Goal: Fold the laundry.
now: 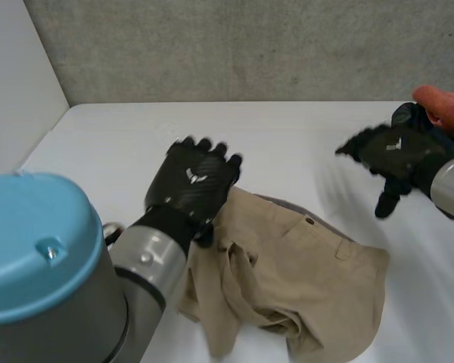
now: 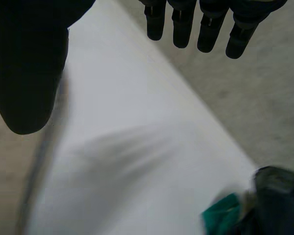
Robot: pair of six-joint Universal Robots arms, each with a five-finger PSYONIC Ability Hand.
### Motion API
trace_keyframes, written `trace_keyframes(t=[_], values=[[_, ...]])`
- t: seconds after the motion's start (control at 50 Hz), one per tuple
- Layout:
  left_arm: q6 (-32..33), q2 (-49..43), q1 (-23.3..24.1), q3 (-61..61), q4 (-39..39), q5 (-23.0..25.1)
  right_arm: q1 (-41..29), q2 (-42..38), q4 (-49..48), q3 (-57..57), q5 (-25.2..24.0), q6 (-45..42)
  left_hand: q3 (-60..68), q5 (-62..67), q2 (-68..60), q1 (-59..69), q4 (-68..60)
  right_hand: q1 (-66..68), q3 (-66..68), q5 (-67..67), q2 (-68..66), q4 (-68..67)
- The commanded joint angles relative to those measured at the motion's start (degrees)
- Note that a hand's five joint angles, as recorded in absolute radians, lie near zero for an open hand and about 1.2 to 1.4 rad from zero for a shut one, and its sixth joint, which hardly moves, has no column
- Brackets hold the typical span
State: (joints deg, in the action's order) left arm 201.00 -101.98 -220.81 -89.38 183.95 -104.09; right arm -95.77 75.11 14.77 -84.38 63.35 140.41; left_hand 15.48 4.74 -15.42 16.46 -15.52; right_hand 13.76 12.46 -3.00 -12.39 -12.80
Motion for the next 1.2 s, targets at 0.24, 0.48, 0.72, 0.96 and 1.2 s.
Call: trace_keyframes(t=[0.24,0.48,0.72,0.96,1.2], values=[[-2.5,-5.2,10.6,-5.3,1.4,1.5,5.9,-0.4,-9.9,-18.3,-4.5,-12.7,2.6,3.4,-2.7,1.7,-2.6,-3.8,-2.5,3.0,2.4,2.8],[-2.5,-8.9,11.9,-6.2,1.2,0.6,8.8,-6.7,-7.6,-19.4,-6.1,-25.8,44.6,45.4,-44.7,43.7,-44.6,-2.0,-0.7,1.2,0.6,1.0],[-1.8,-8.1,7.0,-1.1,4.9,-3.6,7.7,-8.0,-10.9,-15.8,-6.5,-18.8,64.5,65.3,-64.6,63.5,-64.5,66.2,67.5,-67.0,-67.6,-67.2],[-0.6,-8.7,-8.3,15.4,6.6,4.4,0.9,1.1,-16.2,-8.0,-5.7,8.6,64.5,65.3,-64.6,63.5,-64.5,66.2,67.5,-67.0,-67.6,-67.2],[7.6,-17.2,-17.8,21.4,18.9,12.9,-10.4,-3.1,-21.9,-3.1,9.2,21.6,64.5,65.3,-64.6,63.5,-64.5,66.2,67.5,-67.0,-67.6,-67.2]])
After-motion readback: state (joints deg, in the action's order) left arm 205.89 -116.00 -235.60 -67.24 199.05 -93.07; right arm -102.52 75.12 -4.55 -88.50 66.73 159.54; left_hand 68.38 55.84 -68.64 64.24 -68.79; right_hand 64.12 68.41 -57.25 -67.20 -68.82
